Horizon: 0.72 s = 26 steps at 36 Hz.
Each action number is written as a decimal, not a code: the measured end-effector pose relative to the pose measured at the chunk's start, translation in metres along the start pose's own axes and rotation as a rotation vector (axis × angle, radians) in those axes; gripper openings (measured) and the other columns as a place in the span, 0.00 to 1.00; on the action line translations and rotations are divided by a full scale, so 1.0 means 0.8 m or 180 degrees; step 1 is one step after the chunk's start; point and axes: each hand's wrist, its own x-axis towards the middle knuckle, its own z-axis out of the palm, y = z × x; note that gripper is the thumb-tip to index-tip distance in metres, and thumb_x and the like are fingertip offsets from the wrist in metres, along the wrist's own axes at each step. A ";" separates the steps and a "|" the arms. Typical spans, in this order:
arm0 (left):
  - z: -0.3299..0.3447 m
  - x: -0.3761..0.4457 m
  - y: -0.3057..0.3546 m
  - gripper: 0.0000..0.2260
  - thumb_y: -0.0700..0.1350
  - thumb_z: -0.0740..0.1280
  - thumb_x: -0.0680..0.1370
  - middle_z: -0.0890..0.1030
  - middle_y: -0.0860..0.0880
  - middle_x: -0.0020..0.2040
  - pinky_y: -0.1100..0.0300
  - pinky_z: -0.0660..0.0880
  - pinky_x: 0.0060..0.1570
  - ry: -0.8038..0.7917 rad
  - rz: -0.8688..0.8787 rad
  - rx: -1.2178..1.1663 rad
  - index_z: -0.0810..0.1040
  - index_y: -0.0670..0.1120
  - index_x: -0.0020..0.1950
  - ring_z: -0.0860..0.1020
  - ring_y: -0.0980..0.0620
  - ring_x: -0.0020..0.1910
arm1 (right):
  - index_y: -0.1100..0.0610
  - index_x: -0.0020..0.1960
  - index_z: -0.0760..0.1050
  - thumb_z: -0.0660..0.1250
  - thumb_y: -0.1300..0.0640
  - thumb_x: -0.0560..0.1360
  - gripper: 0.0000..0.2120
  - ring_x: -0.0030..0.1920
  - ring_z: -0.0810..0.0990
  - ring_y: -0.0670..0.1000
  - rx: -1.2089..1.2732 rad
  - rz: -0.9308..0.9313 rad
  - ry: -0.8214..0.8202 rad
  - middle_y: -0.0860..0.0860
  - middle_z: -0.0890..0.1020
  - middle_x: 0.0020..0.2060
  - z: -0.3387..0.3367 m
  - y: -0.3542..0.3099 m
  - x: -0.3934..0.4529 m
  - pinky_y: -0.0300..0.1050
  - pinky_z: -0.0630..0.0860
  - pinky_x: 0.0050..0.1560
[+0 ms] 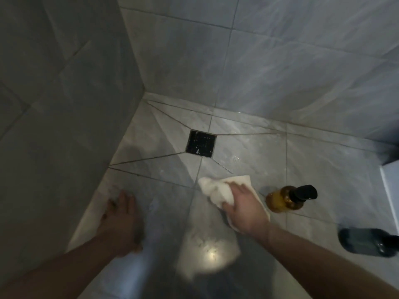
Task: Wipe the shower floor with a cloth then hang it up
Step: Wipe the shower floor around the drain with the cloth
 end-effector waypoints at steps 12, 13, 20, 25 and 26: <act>-0.010 -0.009 0.004 0.65 0.63 0.77 0.63 0.33 0.36 0.76 0.43 0.57 0.73 -0.0143 -0.0018 -0.0180 0.31 0.38 0.75 0.43 0.28 0.75 | 0.36 0.76 0.56 0.50 0.29 0.69 0.35 0.77 0.60 0.60 0.0218 -0.0228 -0.0683 0.50 0.61 0.78 0.059 -0.049 -0.050 0.58 0.61 0.74; -0.010 -0.009 0.004 0.66 0.63 0.77 0.62 0.33 0.36 0.76 0.43 0.57 0.73 -0.0127 -0.0019 -0.0206 0.31 0.38 0.75 0.43 0.28 0.75 | 0.37 0.74 0.61 0.52 0.29 0.72 0.32 0.72 0.69 0.57 0.0715 -0.0087 -0.0410 0.49 0.71 0.72 0.049 -0.052 -0.044 0.53 0.67 0.70; 0.021 0.012 -0.009 0.71 0.66 0.78 0.55 0.34 0.33 0.75 0.37 0.58 0.71 0.0031 0.0112 -0.0229 0.32 0.35 0.74 0.39 0.27 0.74 | 0.46 0.64 0.75 0.63 0.47 0.77 0.16 0.52 0.78 0.43 0.1121 -0.0267 0.0419 0.42 0.80 0.54 -0.025 -0.105 0.030 0.34 0.72 0.49; 0.039 0.031 -0.018 0.72 0.69 0.73 0.51 0.36 0.32 0.76 0.32 0.56 0.68 -0.0020 0.0202 -0.0120 0.33 0.35 0.74 0.36 0.27 0.73 | 0.56 0.74 0.67 0.65 0.47 0.76 0.29 0.72 0.68 0.56 0.0380 -0.0766 -0.0222 0.54 0.69 0.74 -0.005 -0.175 0.076 0.45 0.63 0.72; 0.040 0.033 -0.018 0.71 0.70 0.72 0.51 0.37 0.32 0.76 0.31 0.56 0.68 -0.0046 0.0225 -0.0100 0.35 0.35 0.75 0.36 0.27 0.73 | 0.55 0.74 0.66 0.64 0.47 0.77 0.29 0.72 0.67 0.57 0.0220 -0.0807 -0.0415 0.54 0.67 0.74 0.002 -0.190 0.078 0.48 0.64 0.72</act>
